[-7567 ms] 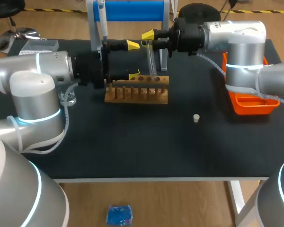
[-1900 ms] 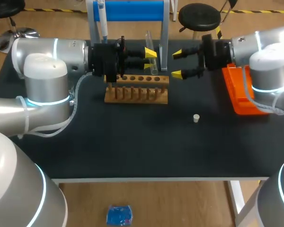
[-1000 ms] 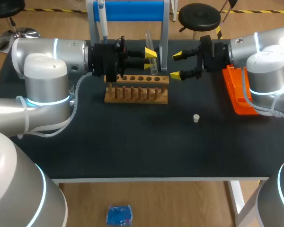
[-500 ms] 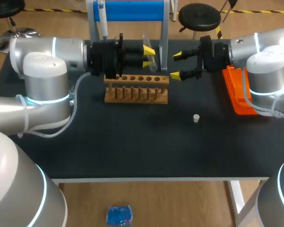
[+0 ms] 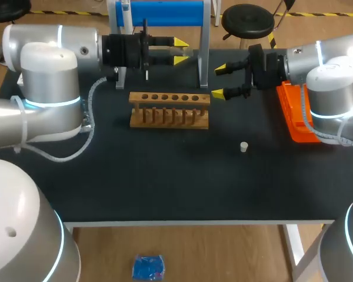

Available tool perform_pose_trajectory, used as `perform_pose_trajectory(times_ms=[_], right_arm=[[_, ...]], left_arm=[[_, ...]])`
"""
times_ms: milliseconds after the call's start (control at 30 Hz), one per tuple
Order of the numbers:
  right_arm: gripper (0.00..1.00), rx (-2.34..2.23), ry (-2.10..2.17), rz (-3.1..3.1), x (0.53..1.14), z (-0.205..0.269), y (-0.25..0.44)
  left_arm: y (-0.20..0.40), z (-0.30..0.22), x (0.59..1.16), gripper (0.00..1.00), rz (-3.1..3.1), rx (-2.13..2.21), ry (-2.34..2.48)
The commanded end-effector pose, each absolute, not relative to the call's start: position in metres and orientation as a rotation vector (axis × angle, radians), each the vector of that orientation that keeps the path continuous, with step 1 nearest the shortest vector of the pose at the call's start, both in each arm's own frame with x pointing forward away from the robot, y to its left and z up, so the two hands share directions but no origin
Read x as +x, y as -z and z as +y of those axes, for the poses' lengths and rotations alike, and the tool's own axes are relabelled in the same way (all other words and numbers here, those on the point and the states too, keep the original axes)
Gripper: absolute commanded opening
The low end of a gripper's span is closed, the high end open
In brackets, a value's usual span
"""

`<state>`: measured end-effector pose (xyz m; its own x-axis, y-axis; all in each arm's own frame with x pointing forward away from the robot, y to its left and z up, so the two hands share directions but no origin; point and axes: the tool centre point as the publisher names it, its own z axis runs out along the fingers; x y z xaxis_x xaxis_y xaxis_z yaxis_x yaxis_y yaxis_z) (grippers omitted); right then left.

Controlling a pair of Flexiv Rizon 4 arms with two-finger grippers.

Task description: Invert the test tube, pick up the pipette, mount the tip to pipette, aspirate from beaker and dispense into the tube, eject the tip, return the pipette, and cap with the stopper.

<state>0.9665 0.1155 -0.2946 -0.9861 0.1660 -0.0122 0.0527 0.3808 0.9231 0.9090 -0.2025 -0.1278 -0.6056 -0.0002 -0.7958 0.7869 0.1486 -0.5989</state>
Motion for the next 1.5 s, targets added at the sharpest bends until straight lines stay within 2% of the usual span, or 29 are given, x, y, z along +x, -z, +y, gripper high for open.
perform_pose_trajectory(times_ms=[33,433,700,967,1500], right_arm=[[1.0,0.201,-1.681,2.521,0.966,0.115,0.295],[1.0,0.201,-1.681,2.521,0.966,0.115,0.295],[1.0,0.201,-1.681,2.521,0.966,0.115,0.295],[1.0,0.201,-1.681,2.521,0.966,0.115,0.295],[1.0,0.201,-1.681,2.521,0.966,0.115,0.295]], left_arm=[[0.127,-0.203,0.911,0.0,1.819,0.642,1.607],[0.127,-0.203,0.911,0.0,1.819,0.642,1.607],[0.12,-0.177,0.937,0.0,2.022,0.126,1.909],[0.133,-0.175,0.95,0.0,2.032,-0.148,2.036],[0.137,-0.178,0.952,0.0,2.021,-0.175,2.031]])
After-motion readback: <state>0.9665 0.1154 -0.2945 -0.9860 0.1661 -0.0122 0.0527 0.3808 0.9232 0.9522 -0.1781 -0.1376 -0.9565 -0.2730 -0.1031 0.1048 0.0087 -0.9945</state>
